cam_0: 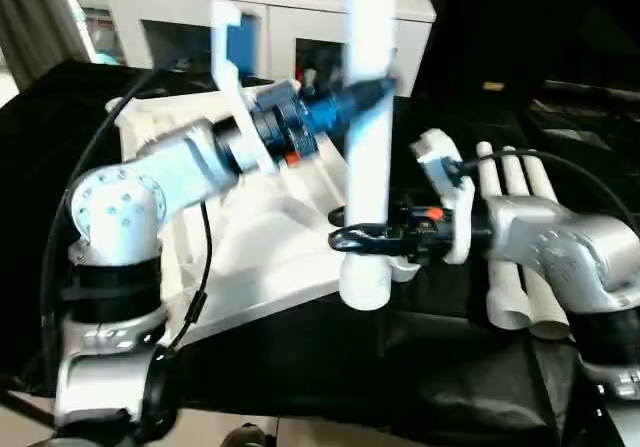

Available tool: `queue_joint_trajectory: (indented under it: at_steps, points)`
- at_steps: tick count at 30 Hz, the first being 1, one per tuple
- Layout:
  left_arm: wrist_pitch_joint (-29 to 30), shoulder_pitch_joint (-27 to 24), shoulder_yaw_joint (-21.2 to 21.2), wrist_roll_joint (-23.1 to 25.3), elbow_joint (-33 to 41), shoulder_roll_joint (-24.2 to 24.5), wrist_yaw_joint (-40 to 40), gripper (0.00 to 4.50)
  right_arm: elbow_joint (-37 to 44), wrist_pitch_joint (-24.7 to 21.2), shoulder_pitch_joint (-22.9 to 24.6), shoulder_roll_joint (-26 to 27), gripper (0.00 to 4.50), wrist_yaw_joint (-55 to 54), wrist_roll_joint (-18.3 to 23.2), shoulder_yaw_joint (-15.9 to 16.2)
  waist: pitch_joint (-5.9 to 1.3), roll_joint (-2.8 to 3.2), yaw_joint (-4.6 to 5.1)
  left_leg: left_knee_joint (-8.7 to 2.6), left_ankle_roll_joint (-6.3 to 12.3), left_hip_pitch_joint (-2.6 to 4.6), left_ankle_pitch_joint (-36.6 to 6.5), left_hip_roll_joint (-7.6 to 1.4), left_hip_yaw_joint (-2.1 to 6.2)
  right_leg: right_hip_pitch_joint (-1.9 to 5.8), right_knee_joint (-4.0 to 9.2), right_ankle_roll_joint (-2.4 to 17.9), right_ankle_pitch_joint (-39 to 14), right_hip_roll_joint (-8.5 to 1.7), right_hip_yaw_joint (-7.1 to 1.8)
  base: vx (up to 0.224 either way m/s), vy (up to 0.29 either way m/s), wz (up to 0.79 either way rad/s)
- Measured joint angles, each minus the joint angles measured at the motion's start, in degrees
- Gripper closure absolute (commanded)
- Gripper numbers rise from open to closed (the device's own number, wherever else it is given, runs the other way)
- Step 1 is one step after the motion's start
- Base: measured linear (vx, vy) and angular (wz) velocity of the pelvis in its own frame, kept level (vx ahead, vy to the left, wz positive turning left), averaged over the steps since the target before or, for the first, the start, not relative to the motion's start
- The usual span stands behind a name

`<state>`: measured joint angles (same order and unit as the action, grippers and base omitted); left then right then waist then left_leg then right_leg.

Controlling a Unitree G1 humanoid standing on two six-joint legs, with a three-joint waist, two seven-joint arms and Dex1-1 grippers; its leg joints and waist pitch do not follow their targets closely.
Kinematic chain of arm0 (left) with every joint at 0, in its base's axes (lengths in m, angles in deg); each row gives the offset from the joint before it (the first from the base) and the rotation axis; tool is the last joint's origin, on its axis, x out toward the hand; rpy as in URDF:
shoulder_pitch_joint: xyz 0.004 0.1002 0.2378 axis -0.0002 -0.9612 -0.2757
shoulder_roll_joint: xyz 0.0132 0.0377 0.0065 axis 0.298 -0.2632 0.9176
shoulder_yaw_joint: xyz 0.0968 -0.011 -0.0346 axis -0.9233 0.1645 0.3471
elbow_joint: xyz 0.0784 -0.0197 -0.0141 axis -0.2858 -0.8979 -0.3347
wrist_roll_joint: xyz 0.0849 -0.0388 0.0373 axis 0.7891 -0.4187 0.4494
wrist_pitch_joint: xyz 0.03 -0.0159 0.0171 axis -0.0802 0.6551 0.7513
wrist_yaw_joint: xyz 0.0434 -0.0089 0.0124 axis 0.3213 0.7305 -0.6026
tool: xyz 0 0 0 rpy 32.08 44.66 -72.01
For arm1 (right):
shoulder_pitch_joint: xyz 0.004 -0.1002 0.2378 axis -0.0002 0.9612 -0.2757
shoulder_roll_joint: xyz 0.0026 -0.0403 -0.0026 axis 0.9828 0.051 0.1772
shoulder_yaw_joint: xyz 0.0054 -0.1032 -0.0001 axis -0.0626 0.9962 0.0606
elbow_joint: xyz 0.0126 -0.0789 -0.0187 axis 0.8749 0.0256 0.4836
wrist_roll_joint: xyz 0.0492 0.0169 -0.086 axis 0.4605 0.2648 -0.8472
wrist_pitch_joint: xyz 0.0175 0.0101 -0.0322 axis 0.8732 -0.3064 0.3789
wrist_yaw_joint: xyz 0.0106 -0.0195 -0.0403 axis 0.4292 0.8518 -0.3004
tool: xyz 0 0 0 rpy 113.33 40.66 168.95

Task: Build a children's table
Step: Pick table leg

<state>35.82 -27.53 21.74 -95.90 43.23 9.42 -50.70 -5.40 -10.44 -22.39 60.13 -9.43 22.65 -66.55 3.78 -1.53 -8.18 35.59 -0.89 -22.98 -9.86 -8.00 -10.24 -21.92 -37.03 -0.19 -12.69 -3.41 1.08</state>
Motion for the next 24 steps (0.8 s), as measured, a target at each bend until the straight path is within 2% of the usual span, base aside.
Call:
queue_joint_trajectory:
  at_steps: [2,5,8,10,12,14,16,18,19,20,22,23,24]
  points:
    - [-1.9,0.0,0.3,0.1,-1.0,-1.5,-0.6,0.84,0.2,-0.1,0.0,0.2,2.64,-1.1,0.3,-0.7,-0.01,0.01,-0.14,0.00,-0.01,0.00,0.0,0.00,0.01,0.01,0.00,0.0,0.0,0.00,0.01,0.000,0.000,0.00]
    - [-5.9,0.1,3.4,-1.0,-3.0,-5.3,-2.8,0.81,0.2,-0.2,0.0,0.7,2.64,-2.5,0.8,-2.4,0.00,0.08,-0.16,0.02,0.00,0.00,0.0,0.00,0.01,0.03,0.03,0.0,0.1,-0.01,0.01,0.000,0.000,0.00]
    - [-9.5,0.4,9.7,-5.1,-6.0,-8.4,-7.1,0.81,1.3,-0.1,0.0,1.2,2.64,-3.8,2.2,-4.7,0.00,0.13,-0.06,0.03,-0.01,0.01,0.0,-0.01,0.02,0.03,0.01,0.0,0.1,-0.01,0.02,0.000,0.000,0.00]
    - [-11.4,-0.1,13.7,-10.2,-5.8,-10.0,-9.3,0.81,1.5,0.0,0.4,1.2,2.64,-5.4,2.4,-6.3,0.00,0.12,-0.05,0.03,-0.02,0.01,0.0,-0.02,0.03,0.02,0.03,0.0,0.1,0.00,0.03,0.000,0.000,0.00]
    - [-12.8,-1.2,15.8,-14.1,-4.4,-10.3,-10.5,0.81,1.5,0.4,1.3,1.3,2.64,-6.8,2.4,-7.1,0.00,0.12,-0.11,0.02,-0.02,0.00,0.0,-0.02,0.03,0.03,0.04,0.0,0.1,0.01,0.03,0.000,0.000,0.00]
    - [-13.8,-2.9,17.3,-15.6,-2.2,-10.0,-10.7,0.81,1.1,1.4,2.7,1.8,2.64,-9.0,1.9,-8.5,0.00,0.11,-0.08,0.02,-0.02,-0.01,0.0,-0.02,0.03,0.01,0.05,0.0,0.1,0.00,0.03,0.000,0.000,0.00]
    - [-13.9,-4.6,16.4,-11.0,-0.7,-7.4,-10.7,0.81,0.1,3.2,2.8,3.0,2.64,-11.7,0.3,-9.3,0.01,0.11,-0.06,0.02,-0.03,0.00,0.0,-0.02,0.03,0.01,0.03,0.0,0.1,0.00,0.04,0.000,0.000,0.00]
    - [-15.1,-6.5,12.4,-2.7,0.5,-3.8,-10.8,0.81,-1.2,6.1,2.7,4.5,2.64,-14.5,-1.8,-9.8,0.00,0.11,-0.04,0.01,-0.06,0.05,0.0,-0.06,0.03,0.04,0.03,-0.1,0.1,0.01,0.05,0.000,0.000,0.00]
    - [-19.0,-9.1,5.3,8.8,1.0,0.6,-11.1,0.81,-3.7,10.3,2.3,6.2,2.64,-18.6,-5.1,-10.1,0.00,0.12,-0.04,-0.01,-0.10,0.06,0.1,-0.06,0.03,0.04,0.06,-0.5,0.0,0.00,0.05,0.000,0.000,0.00]
    - [-22.2,-10.8,0.2,16.3,0.7,3.5,-11.5,0.81,-6.1,14.4,2.0,7.9,2.64,-21.6,-7.9,-10.4,0.00,0.12,-0.04,-0.01,-0.13,0.07,0.1,-0.06,0.03,0.03,0.09,-0.6,0.0,0.00,0.04,0.000,0.000,0.00]
    - [-26.1,-13.4,-6.1,24.9,-0.3,5.5,-12.6,0.81,-9.9,21.7,2.1,10.2,2.64,-25.9,-11.6,-11.3,0.03,0.15,-0.10,-0.02,-0.17,-0.04,0.1,-0.05,0.01,-0.02,0.14,-0.7,0.1,-0.06,0.04,0.000,0.000,0.00]
    - [-27.5,-14.3,-9.0,28.1,-1.4,6.8,-12.5,0.81,-10.9,24.6,2.3,11.1,2.65,-27.7,-13.2,-11.3,0.04,0.15,-0.02,-0.02,-0.18,-0.08,0.1,-0.05,0.00,-0.05,0.15,-0.7,0.1,-0.05,0.04,0.000,0.000,0.00]
    - [-28.0,-14.6,-10.3,29.5,-2.1,7.5,-12.2,0.81,-11.1,25.5,2.5,11.3,2.65,-28.6,-13.9,-11.3,0.04,0.15,0.02,-0.02,-0.20,-0.10,0.1,-0.05,0.00,-0.06,0.15,-0.7,0.1,-0.04,0.04,0.000,0.000,0.00]
